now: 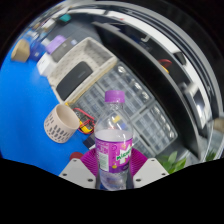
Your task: Pour water
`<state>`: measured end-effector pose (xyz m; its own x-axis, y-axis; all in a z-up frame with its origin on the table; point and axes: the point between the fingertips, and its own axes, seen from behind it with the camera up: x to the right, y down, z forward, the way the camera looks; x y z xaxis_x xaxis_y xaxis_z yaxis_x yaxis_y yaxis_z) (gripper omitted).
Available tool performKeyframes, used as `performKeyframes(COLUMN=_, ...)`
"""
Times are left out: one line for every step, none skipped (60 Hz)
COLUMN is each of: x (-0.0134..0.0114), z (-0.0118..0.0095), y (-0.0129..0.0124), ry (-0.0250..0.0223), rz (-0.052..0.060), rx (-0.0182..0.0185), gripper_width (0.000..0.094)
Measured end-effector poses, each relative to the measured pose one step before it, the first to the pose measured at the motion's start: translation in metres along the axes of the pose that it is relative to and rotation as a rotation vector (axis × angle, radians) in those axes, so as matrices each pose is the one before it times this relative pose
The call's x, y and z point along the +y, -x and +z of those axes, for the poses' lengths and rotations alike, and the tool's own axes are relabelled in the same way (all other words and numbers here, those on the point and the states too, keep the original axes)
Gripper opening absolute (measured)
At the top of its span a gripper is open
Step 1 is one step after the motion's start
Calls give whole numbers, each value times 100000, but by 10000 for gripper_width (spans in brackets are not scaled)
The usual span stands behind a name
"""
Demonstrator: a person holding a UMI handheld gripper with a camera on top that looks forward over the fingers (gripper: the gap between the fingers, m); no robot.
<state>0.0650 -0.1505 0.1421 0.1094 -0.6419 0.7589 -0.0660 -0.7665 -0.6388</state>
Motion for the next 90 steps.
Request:
performKeyframes(x=-260, z=440, y=99, ry=-142, rz=-3792, rx=31, gripper_width=373)
performKeyframes(x=-249, z=447, y=100, ry=-229, rz=-3956, rx=-24, gripper_width=372)
performKeyframes(x=-258, z=423, y=42, ry=-176, rz=-4254, rx=-20, gripper_width=372)
performKeyframes(x=-161, z=390, y=24, ry=90, rz=-4485, rx=80, gripper_width=373)
performKeyframes(x=-111, z=383, y=-7, ry=315, rz=-4499, rx=145, gripper_width=373)
performKeyframes(x=29, z=572, y=-130, ry=-78, rz=-4687, rx=91, gripper_width=373)
performKeyframes(x=-9, z=287, y=127, ry=531, rz=-4426, rx=427, gripper_width=373)
performKeyframes(x=-82, z=337, y=-19, ry=300, rz=-4228, rx=214, gripper_width=374)
performKeyframes(x=-129, z=349, y=-42, ry=80, rz=-4047, rx=166, gripper_width=374)
performKeyframes(x=-116, z=350, y=1, ry=85, rz=-3983, rx=37, gripper_width=372)
performKeyframes(x=-85, z=351, y=41, ry=187, rz=-3958, rx=-28, gripper_width=372)
performKeyframes(x=-27, z=299, y=14, ry=177, rz=-3711, rx=-48, gripper_width=371)
performKeyframes(x=-79, z=311, y=-35, ry=165, rz=-3516, rx=30, gripper_width=371)
performKeyframes(x=-19, z=321, y=-18, ry=240, rz=-3356, rx=137, gripper_width=371)
performKeyframes(x=-46, z=264, y=-58, ry=137, rz=-3316, rx=194, gripper_width=371)
performKeyframes(x=-2, z=451, y=-247, ry=-412, rz=-3284, rx=16, gripper_width=372)
performKeyframes(x=-29, z=123, y=23, ry=294, rz=-3204, rx=328, gripper_width=372)
performKeyframes(x=-74, z=217, y=-81, ry=128, rz=-2987, rx=319, gripper_width=373)
performKeyframes(x=-87, z=209, y=-118, ry=92, rz=-2749, rx=362, gripper_width=371)
performKeyframes(x=-90, z=217, y=-145, ry=67, rz=-2582, rx=471, gripper_width=371)
performKeyframes(x=-100, z=216, y=-166, ry=-5, rz=-2478, rx=467, gripper_width=371)
performKeyframes(x=-7, z=333, y=-287, ry=-454, rz=-2549, rx=132, gripper_width=372)
performKeyframes(x=-104, z=147, y=-180, ry=-150, rz=-2490, rx=459, gripper_width=372)
performKeyframes(x=-72, z=158, y=-173, ry=-118, rz=-2711, rx=246, gripper_width=371)
performKeyframes(x=-84, z=144, y=-136, ry=-13, rz=-2742, rx=288, gripper_width=371)
performKeyframes(x=-69, z=158, y=-130, ry=-36, rz=-2701, rx=302, gripper_width=371)
performKeyframes(x=-91, z=143, y=-161, ry=-128, rz=-2630, rx=460, gripper_width=372)
performKeyframes(x=-94, z=140, y=-143, ry=-169, rz=-2563, rx=500, gripper_width=373)
performKeyframes(x=-100, z=170, y=-152, ry=-136, rz=-2728, rx=464, gripper_width=372)
performKeyframes(x=-81, z=148, y=-165, ry=-139, rz=-2864, rx=515, gripper_width=373)
performKeyframes(x=-86, z=175, y=-259, ry=-565, rz=-3072, rx=511, gripper_width=372)
performKeyframes(x=-107, z=99, y=-239, ry=-245, rz=-3242, rx=869, gripper_width=370)
performKeyframes(x=-99, z=111, y=-279, ry=-179, rz=-3318, rx=1092, gripper_width=370)
performKeyframes(x=-103, z=114, y=-269, ry=-157, rz=-3360, rx=1178, gripper_width=370)
performKeyframes(x=-115, z=130, y=-282, ry=-286, rz=-3255, rx=1232, gripper_width=371)
performKeyframes(x=-158, z=94, y=-281, ry=-387, rz=-2976, rx=1247, gripper_width=370)
performKeyframes(x=-163, z=117, y=-227, ry=-488, rz=-2674, rx=1084, gripper_width=371)
performKeyframes(x=-174, z=85, y=-181, ry=-391, rz=-2421, rx=879, gripper_width=370)
performKeyframes(x=-127, z=172, y=-180, ry=-622, rz=-2270, rx=460, gripper_width=371)
performKeyframes(x=-129, z=74, y=-100, ry=-207, rz=-1820, rx=497, gripper_width=370)
performKeyframes(x=-143, z=143, y=-68, ry=-364, rz=-1694, rx=42, gripper_width=370)
performKeyframes(x=-83, z=70, y=-52, ry=-138, rz=-1303, rx=96, gripper_width=370)
performKeyframes(x=-69, z=69, y=-24, ry=31, rz=-1079, rx=66, gripper_width=371)
performKeyframes(x=-68, z=67, y=-6, ry=-22, rz=-850, rx=24, gripper_width=371)
performKeyframes(x=-54, z=81, y=30, ry=16, rz=-716, rx=-17, gripper_width=371)
performKeyframes(x=-47, z=70, y=32, ry=3, rz=-659, rx=-35, gripper_width=371)
performKeyframes(x=-37, z=68, y=41, ry=84, rz=-605, rx=-64, gripper_width=370)
performKeyframes(x=-35, z=34, y=39, ry=41, rz=-505, rx=-15, gripper_width=372)
performKeyframes(x=-44, z=97, y=9, ry=-225, rz=-311, rx=13, gripper_width=371)
performKeyframes(x=-23, z=12, y=-31, ry=44, rz=-310, rx=289, gripper_width=371)
performKeyframes(x=-35, z=36, y=3, ry=-372, rz=-248, rx=111, gripper_width=371)
performKeyframes(x=-24, z=3, y=-8, ry=0, rz=-279, rx=178, gripper_width=372)
performKeyframes(x=-19, z=-3, y=12, ry=0, rz=-195, rx=28, gripper_width=373)
performKeyframes(x=-2, z=-7, y=25, ry=37, rz=-34, rx=-51, gripper_width=373)
performKeyframes(x=22, z=-19, y=51, ry=146, rz=232, rx=-104, gripper_width=372)
performKeyframes(x=30, z=-31, y=66, ry=136, rz=610, rx=-139, gripper_width=372)
performKeyframes(x=20, z=-51, y=81, ry=19, rz=954, rx=-216, gripper_width=372)
performKeyframes(x=16, z=-45, y=61, ry=-235, rz=1430, rx=-230, gripper_width=374)
performKeyframes(x=38, z=-87, y=94, ry=303, rz=1663, rx=43, gripper_width=374)
performKeyframes(x=59, z=-112, y=43, ry=-124, rz=1936, rx=-172, gripper_width=374)
performKeyframes(x=59, z=-28, y=70, ry=-1026, rz=2748, rx=-365, gripper_width=373)
performKeyframes(x=105, z=-96, y=63, ry=-53, rz=3238, rx=-343, gripper_width=374)
performKeyframes(x=98, z=-97, y=128, ry=11, rz=4074, rx=-644, gripper_width=375)
performKeyframes(x=127, z=-76, y=184, ry=71, rz=4958, rx=-965, gripper_width=372)
performKeyframes(x=117, z=-71, y=202, ry=44, rz=5519, rx=-1172, gripper_width=371)
performKeyframes(x=127, z=-101, y=170, ry=150, rz=5830, rx=-1155, gripper_width=373)
performKeyframes(x=166, z=-117, y=108, ry=267, rz=6131, rx=-1117, gripper_width=373)
performKeyframes(x=159, z=-203, y=99, ry=1278, rz=6198, rx=-327, gripper_width=372)
performKeyframes(x=61, z=-170, y=20, ry=483, rz=6453, rx=-1038, gripper_width=372)
performKeyframes(x=186, z=-130, y=62, ry=134, rz=6291, rx=-976, gripper_width=372)
performKeyframes(x=143, z=-146, y=32, ry=107, rz=6239, rx=-659, gripper_width=373)
performKeyframes(x=162, z=22, y=-189, ry=-1241, rz=5960, rx=-1730, gripper_width=373)
performKeyframes(x=144, z=-79, y=-98, ry=-54, rz=6348, rx=-404, gripper_width=373)
performKeyframes(x=82, z=-97, y=-103, ry=44, rz=6279, rx=-244, gripper_width=373)
performKeyframes(x=94, z=-100, y=-137, ry=58, rz=6291, rx=-305, gripper_width=374)
performKeyframes(x=6, z=-97, y=-67, ry=-110, rz=6251, rx=-403, gripper_width=374)
performKeyframes(x=-18, z=-122, y=-31, ry=-280, rz=6281, rx=-586, gripper_width=375)
performKeyframes(x=-213, z=-257, y=-28, ry=-329, rz=6426, rx=-17, gripper_width=375)
performKeyframes(x=-231, z=-215, y=241, ry=-215, rz=6543, rx=934, gripper_width=376)
performKeyframes(x=69, z=25, y=-629, ry=-1824, rz=6550, rx=-2703, gripper_width=395)
performKeyframes(x=-133, z=-111, y=-21, ry=-559, rz=6582, rx=-712, gripper_width=393)
performKeyframes(x=-54, z=-69, y=62, ry=-351, rz=6921, rx=-1086, gripper_width=392)
performKeyframes(x=-37, z=-84, y=115, ry=-450, rz=6985, rx=-891, gripper_width=391)
performKeyframes(x=-34, z=-72, y=51, ry=-247, rz=6826, rx=-827, gripper_width=390)
performKeyframes(x=5, z=-68, y=56, ry=-219, rz=6654, rx=-1001, gripper_width=391)
performKeyframes(x=-8, z=-27, y=-22, ry=-360, rz=6170, rx=-1217, gripper_width=390)
performKeyframes(x=50, z=-81, y=-41, ry=-54, rz=5529, rx=-1226, gripper_width=390)
performKeyframes(x=157, z=-26, y=1090, ry=428, rz=5537, rx=2344, gripper_width=391)
performKeyframes(x=199, z=1, y=-408, ry=-238, rz=4609, rx=-1136, gripper_width=391)
performKeyframes(x=170, z=293, y=-657, ry=249, rz=4519, rx=-3670, gripper_width=391)
